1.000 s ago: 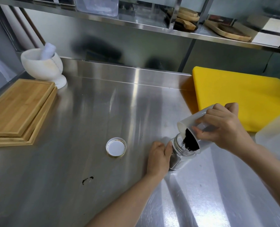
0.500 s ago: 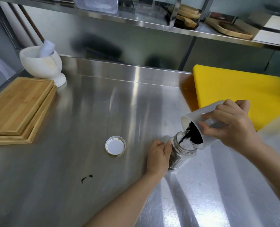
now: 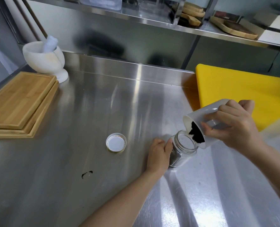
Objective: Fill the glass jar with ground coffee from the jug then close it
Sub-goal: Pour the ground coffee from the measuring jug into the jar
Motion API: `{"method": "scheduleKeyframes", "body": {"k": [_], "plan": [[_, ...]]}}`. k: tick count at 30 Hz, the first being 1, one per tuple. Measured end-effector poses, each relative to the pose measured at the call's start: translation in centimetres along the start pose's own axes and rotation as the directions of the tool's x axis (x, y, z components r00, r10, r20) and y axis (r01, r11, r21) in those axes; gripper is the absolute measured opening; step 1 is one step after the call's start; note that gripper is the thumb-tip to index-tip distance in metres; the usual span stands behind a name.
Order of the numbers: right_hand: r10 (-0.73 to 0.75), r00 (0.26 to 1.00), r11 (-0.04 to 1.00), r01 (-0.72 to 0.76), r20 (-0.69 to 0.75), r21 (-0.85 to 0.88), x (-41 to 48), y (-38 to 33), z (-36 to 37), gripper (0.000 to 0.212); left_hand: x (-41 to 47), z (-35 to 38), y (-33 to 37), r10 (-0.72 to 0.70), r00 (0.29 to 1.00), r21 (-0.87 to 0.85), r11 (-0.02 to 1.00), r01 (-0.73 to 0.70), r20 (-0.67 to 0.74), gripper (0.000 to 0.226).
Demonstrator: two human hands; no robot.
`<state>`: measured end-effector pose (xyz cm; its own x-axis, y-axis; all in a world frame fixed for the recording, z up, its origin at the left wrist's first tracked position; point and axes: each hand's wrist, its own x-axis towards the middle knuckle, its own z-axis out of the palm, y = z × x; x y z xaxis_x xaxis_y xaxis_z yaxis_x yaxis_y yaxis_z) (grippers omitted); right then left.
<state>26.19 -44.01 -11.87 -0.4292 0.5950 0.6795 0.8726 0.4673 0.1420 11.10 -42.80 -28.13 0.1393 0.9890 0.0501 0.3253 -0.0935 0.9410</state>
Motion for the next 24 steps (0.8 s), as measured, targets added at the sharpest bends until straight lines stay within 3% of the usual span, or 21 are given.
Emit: {"method": "scheduleKeyframes", "body": {"k": [14, 24], "plan": [[-0.004, 1.0, 1.0, 0.004, 0.001, 0.021, -0.1, 0.3, 0.0, 0.033, -0.2, -0.1, 0.4, -0.026, 1.0, -0.04, 0.999, 0.027, 0.009, 0.048], [-0.108, 0.993, 0.994, 0.107, -0.047, -0.029, 0.1, 0.3, 0.3, 0.031, -0.2, -0.4, 1.0, 0.009, 1.0, -0.002, 1.0, -0.009, -0.01, 0.053]]}}
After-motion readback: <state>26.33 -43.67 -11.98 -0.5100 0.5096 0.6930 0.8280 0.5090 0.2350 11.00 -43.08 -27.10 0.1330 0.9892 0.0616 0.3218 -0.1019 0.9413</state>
